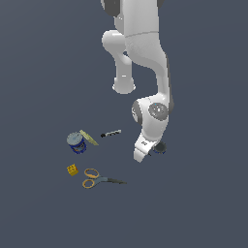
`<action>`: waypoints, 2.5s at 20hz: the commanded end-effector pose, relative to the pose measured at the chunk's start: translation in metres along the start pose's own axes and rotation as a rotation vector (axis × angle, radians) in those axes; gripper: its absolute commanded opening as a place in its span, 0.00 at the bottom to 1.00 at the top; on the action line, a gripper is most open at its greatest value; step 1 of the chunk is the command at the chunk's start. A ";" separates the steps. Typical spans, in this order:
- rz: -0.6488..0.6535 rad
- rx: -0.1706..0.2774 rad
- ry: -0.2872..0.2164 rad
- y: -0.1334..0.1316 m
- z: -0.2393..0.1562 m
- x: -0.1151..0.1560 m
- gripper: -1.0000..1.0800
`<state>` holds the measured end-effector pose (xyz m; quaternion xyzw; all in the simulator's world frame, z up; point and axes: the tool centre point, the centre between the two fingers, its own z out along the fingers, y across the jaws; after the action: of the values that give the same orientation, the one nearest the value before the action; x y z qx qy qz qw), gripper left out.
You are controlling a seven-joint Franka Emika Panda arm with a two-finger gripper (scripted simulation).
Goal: Pick up a designated object from a clutter of objects.
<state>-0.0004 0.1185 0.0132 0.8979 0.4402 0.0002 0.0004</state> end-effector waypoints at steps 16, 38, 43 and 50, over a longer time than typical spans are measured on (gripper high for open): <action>-0.001 0.000 0.000 -0.003 -0.048 0.008 0.00; -0.003 0.001 0.000 -0.016 -0.272 0.048 0.00; -0.002 0.001 0.000 -0.017 -0.311 0.056 0.00; -0.002 0.001 0.000 -0.016 -0.343 0.064 0.00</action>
<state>0.0246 0.1782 0.3507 0.8975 0.4411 0.0004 -0.0002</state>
